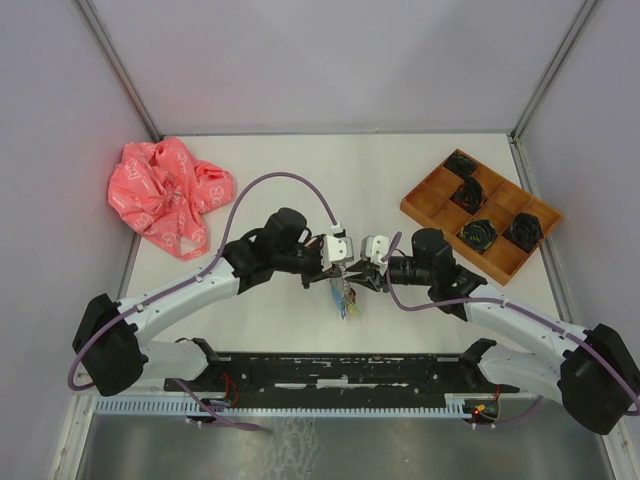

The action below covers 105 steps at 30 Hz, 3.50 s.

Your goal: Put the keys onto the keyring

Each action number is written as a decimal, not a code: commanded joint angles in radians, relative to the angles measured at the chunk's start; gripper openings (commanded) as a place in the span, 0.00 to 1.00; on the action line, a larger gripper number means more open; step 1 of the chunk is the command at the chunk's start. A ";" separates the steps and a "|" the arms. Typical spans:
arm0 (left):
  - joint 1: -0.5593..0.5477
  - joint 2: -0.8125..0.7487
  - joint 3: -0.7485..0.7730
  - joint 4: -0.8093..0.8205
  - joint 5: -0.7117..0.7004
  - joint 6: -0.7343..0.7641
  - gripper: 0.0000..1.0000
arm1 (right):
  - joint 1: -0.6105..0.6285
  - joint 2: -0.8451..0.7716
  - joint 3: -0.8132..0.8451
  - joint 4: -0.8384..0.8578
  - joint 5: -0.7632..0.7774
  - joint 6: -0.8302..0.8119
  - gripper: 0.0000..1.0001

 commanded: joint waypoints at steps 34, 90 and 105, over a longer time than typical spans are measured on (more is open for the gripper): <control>0.162 -0.121 -0.244 0.578 0.351 -0.182 0.37 | -0.080 -0.021 -0.072 0.369 -0.086 0.219 0.01; 0.204 0.064 -0.243 0.724 0.502 -0.269 0.28 | -0.082 0.009 -0.120 0.497 -0.129 0.234 0.01; 0.191 0.098 -0.222 0.712 0.508 -0.269 0.14 | -0.081 0.013 -0.112 0.494 -0.129 0.237 0.01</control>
